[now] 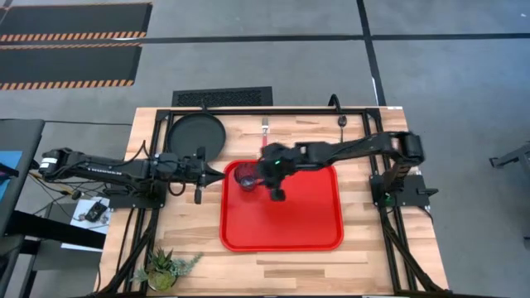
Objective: Pick and place plate/cup/fork/spoon on tray
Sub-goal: Put the blue glass to the top right of the red serving tray
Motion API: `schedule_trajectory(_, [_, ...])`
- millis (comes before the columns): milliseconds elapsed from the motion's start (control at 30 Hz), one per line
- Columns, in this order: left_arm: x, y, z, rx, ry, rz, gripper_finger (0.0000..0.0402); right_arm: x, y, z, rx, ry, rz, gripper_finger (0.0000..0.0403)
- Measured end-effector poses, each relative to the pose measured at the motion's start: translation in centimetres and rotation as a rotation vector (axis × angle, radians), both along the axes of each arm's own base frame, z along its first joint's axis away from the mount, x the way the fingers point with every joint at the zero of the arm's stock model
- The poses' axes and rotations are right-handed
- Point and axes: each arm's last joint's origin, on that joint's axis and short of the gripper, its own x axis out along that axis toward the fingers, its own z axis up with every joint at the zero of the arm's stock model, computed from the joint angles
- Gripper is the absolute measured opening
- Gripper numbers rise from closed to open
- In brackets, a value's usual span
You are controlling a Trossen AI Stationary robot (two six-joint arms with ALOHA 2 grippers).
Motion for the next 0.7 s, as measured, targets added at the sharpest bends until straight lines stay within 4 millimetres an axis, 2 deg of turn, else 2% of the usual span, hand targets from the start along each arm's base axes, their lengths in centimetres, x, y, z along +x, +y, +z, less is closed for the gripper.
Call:
schedule_trajectory(167, [0.0, 0.0, 0.2, 0.021, -0.02, 0.004, 0.0, 1.6, 1.0, -0.3, -0.126, 0.105, 0.023, 0.0188])
schedule_trajectory(333, [0.0, -0.1, 0.2, 0.015, -0.023, -0.008, 0.0, 3.1, 1.3, -1.0, -0.168, 0.151, 0.08, 0.0203])
schedule_trajectory(467, [0.0, -0.4, 0.2, 0.016, -0.014, -0.021, 0.0, 3.6, 1.2, -1.5, -0.195, 0.155, 0.107, 0.0191])
schedule_trajectory(533, [0.0, -0.5, 0.2, 0.016, -0.024, -0.023, 0.0, 3.3, 1.0, -2.4, -0.195, 0.219, 0.112, 0.018])
schedule_trajectory(700, [0.0, -0.5, 0.7, 0.014, -0.066, -0.022, 0.0, 3.6, 1.1, -3.7, -0.184, 0.259, 0.109, 0.0134])
